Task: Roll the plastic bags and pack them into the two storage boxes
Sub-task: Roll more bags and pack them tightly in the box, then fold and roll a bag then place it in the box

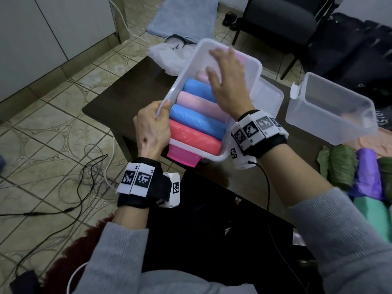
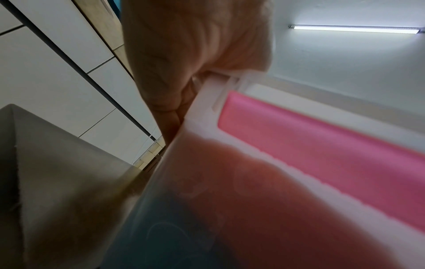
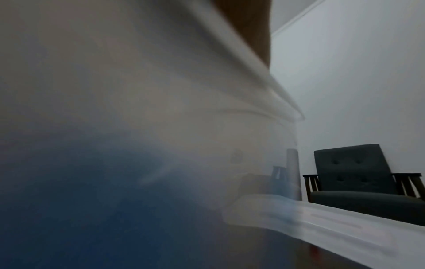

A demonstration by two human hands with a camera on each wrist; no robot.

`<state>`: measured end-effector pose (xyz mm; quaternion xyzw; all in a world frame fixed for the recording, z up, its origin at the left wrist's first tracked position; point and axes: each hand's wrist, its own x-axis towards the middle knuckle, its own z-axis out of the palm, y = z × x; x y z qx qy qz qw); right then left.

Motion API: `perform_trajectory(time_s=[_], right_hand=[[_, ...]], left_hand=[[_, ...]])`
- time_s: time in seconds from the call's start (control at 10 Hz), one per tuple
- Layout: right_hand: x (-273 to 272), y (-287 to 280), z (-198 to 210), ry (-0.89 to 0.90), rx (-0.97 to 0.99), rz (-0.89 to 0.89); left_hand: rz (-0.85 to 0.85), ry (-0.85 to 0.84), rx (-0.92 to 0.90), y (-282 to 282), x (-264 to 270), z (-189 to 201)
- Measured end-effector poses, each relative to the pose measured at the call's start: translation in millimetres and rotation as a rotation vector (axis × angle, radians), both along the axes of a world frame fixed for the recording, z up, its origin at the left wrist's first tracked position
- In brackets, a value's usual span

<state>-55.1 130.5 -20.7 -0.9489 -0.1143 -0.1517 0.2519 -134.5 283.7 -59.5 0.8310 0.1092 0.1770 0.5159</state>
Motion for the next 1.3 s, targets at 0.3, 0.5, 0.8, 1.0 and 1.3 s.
perform_trajectory(time_s=[0.3,0.5,0.8,1.0,1.3], right_hand=[[-7.9,-35.6,-19.0,0.358,0.946,-0.568],[-3.3,-39.5,-25.9,0.461,1.128,-0.55],[-24.4,-54.0,-13.9,0.559,1.12,-0.402],[-44.3,-117.7,-17.8,0.543,1.053,-0.532],[-107.5,-243.3,-26.4,0.364,0.447,-0.994]], left_hand=[[-0.015,0.11,0.034,-3.4,10.8,7.4],[-0.024,0.163,0.089,-6.1,16.3,13.0],[-0.047,0.308,0.166,-12.3,15.3,24.6],[-0.1,-0.049,0.314,-40.5,9.8,49.4],[-0.817,-0.074,0.365,-200.0,-18.9,19.2]])
